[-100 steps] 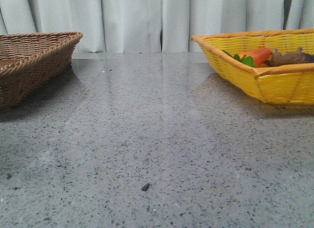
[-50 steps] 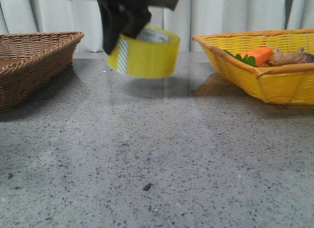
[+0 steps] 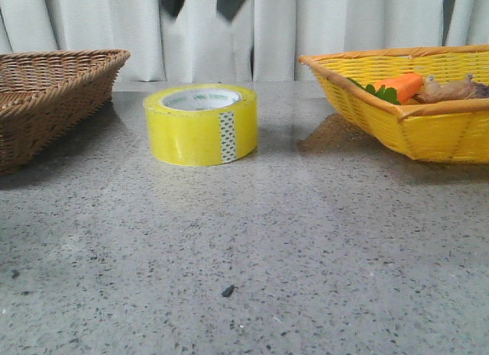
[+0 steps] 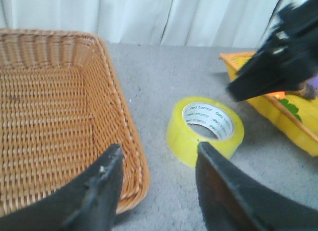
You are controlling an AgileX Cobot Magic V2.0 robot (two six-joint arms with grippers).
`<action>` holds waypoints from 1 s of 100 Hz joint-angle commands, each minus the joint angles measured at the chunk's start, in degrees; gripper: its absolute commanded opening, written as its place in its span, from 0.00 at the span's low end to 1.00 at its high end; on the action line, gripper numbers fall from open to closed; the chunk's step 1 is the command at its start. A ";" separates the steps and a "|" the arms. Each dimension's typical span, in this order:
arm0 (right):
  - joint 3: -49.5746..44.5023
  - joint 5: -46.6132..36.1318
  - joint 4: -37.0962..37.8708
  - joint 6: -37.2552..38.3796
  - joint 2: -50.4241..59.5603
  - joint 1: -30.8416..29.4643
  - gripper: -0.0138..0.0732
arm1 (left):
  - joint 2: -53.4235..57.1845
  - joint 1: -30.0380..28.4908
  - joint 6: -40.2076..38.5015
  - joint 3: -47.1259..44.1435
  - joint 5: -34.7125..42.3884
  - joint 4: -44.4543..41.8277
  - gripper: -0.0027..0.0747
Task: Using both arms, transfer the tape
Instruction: 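Lift the tape roll out and set it on the table between baskets, then lower the left gripper over the tape roll on the table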
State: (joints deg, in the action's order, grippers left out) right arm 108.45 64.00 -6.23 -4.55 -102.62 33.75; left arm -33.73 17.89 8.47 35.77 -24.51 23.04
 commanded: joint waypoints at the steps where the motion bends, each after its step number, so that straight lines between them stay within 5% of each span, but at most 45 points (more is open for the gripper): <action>1: 1.82 0.80 -0.93 0.00 9.44 -0.12 0.29 | -2.68 0.50 0.37 4.72 3.57 1.21 0.44; 17: -1.53 -3.19 -2.58 0.00 22.58 -0.12 0.09 | -11.09 0.50 1.61 14.01 -2.88 1.21 0.39; 41: -17.97 -11.68 -2.58 0.00 41.96 -0.12 0.09 | -27.13 1.50 4.33 29.23 -10.94 1.35 0.37; 66: -37.87 -24.65 -1.84 0.00 56.79 -0.12 0.09 | -44.94 8.74 9.24 44.50 -16.24 1.35 0.37; 91: -40.95 -22.86 -1.84 0.32 59.52 -0.12 0.09 | -59.44 9.58 4.42 56.06 -21.58 -1.33 0.38; 100: -40.95 -22.74 -1.84 0.43 59.52 -0.12 0.09 | -62.17 9.58 4.25 57.80 -23.87 -5.37 0.46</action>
State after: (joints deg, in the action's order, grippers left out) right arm 66.22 45.04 -8.49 -4.29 -43.32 33.75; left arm -96.29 27.10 14.07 90.19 -48.68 19.72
